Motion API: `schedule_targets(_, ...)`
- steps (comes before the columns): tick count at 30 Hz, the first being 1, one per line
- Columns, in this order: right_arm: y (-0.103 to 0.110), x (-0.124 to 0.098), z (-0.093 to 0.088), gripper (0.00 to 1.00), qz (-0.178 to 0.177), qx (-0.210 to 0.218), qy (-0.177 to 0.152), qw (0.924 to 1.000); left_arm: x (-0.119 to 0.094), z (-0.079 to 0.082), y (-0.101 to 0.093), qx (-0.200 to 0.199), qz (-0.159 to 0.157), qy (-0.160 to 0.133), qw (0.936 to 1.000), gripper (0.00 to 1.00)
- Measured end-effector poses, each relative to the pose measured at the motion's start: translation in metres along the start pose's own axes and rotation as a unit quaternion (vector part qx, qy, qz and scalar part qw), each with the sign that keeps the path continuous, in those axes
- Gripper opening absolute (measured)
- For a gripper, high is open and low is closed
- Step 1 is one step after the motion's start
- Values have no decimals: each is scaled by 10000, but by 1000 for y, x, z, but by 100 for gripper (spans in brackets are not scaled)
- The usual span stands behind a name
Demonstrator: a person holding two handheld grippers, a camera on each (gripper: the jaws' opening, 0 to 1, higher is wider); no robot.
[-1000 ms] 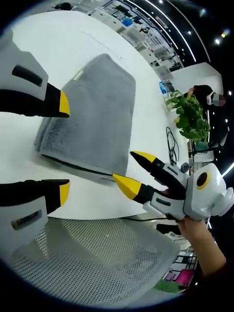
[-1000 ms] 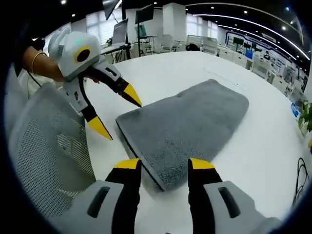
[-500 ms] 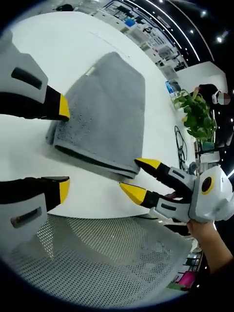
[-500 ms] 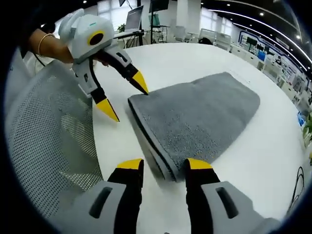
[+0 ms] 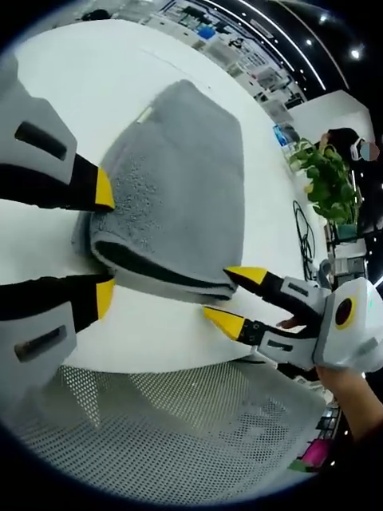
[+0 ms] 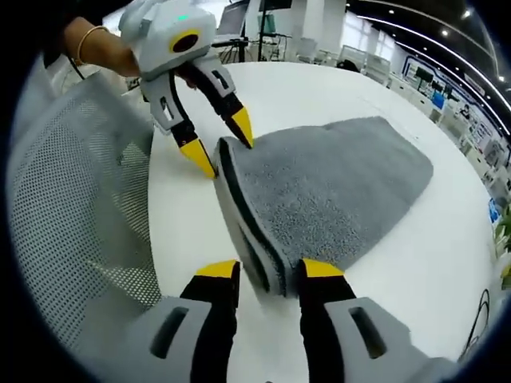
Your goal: Fold the towel on the table until its edges align and the towel forms a compact rectangular stack.
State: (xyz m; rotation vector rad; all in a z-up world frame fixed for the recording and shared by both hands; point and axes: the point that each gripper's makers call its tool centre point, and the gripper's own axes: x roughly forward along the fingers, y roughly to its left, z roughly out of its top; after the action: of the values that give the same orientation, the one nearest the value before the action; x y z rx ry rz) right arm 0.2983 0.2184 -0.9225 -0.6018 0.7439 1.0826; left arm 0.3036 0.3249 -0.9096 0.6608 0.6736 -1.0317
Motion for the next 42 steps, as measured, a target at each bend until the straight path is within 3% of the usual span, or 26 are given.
schedule_targets(5, -5, 0, 1, 19, 21, -132, 38, 9999, 3, -1, 4, -101, -118, -95, 9998, 27)
schedule_targets(8, -7, -1, 1, 14, 90, -532, 93, 9985, 4, -1, 4, -52, -175, -101, 9998, 24)
schedule_targets(11, -6, -1, 1, 13, 176, -658, 148, 9976, 8, 2, 9, 164, -124, -132, 9997, 19)
schedule_targets(13, -7, -1, 2, 11, 213, -1021, 324, 9940, 10, 4, 9, 230, -88, -124, 9996, 14)
schedule_targets(16, -9, 1, 5, 8, 221, -1045, 350, 9937, 12, 7, 13, 574, 40, -60, 9983, 11)
schedule_targets(18, -11, 0, 7, 7, 250, -999, 339, 9941, 11, 7, 13, 588, -2, 15, 9983, 10)
schedule_targets(21, -12, 0, 7, 6, 319, -467, 97, 9984, 12, 7, 15, 547, -150, 99, 9983, 9)
schedule_targets(28, -12, -1, 5, 5, -73, -157, -124, 9998, 11, 7, 12, 531, -166, 140, 9984, 8)
schedule_targets(30, -10, -2, 7, 5, -131, 225, -227, 9994, 10, 6, 9, 442, -164, 137, 9988, 9)
schedule_targets(42, 27, -8, -2, 5, 120, 231, -119, 9996, -7, -6, -28, 210, -324, 57, 9992, 9)
